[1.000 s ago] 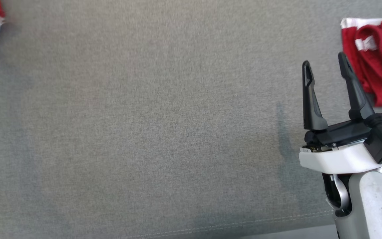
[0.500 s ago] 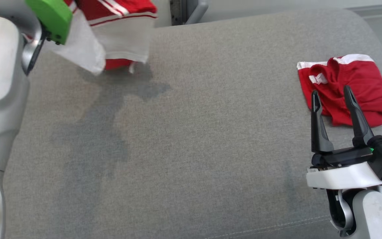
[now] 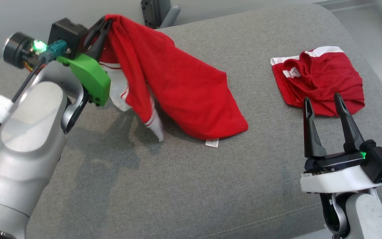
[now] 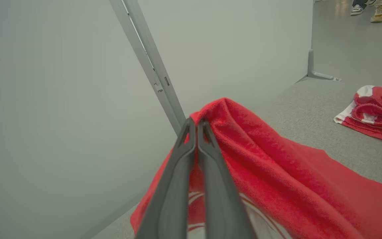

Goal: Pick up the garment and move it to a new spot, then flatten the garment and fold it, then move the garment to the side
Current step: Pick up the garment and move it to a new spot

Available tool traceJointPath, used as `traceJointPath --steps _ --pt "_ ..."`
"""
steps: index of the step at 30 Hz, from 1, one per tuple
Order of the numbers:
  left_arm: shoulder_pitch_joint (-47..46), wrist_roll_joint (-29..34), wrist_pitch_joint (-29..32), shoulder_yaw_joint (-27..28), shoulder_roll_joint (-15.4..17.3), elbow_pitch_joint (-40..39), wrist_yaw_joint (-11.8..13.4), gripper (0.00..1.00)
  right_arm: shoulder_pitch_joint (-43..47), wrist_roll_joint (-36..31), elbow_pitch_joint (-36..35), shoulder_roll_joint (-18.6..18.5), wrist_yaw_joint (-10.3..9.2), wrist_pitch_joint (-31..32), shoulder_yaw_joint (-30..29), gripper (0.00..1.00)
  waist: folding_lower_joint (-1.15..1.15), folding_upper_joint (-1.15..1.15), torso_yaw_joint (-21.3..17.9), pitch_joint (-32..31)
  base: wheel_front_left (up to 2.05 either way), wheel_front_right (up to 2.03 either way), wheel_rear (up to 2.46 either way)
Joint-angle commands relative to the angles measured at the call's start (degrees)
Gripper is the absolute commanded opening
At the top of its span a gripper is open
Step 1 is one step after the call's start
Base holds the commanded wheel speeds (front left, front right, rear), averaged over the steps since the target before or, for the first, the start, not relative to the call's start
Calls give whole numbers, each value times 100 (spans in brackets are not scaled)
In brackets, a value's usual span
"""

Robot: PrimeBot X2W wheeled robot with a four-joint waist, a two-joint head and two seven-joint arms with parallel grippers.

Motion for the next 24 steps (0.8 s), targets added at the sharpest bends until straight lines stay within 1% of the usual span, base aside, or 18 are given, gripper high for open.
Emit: traceJointPath --steps 1,7,12,13,14,15,19,24 --pt "166 -65 -87 57 -10 111 77 0 -30 49 28 -4 -3 -31 13 100 0 0 -98 87 0 0 0" --pt "825 -329 -469 142 -117 867 236 0 -48 29 180 -3 -2 -57 41 100 0 0 -197 141 0 0 0" --pt "1074 -457 -742 241 -303 1494 357 0 -89 26 346 -2 -2 -65 79 100 0 0 -192 130 0 0 0" --pt "1094 -492 -804 276 -359 1591 381 19 -103 27 387 -2 -2 -66 79 100 0 0 -180 120 0 0 0" --pt "1103 -496 -850 296 -404 1680 402 71 -117 31 422 -3 -2 -67 84 100 0 0 -163 108 0 0 0" --pt "1119 -520 -884 312 -471 1775 416 100 -129 27 457 -3 -2 -68 90 100 0 0 -144 93 0 0 0" --pt "1184 -538 -969 346 -691 2046 406 100 -147 18 591 -4 -2 -61 138 100 0 0 -65 -18 0 0 0" --pt "1329 -542 -1012 402 -849 2216 350 100 -22 22 718 -4 -2 -60 128 100 0 0 74 -250 0 0 0"
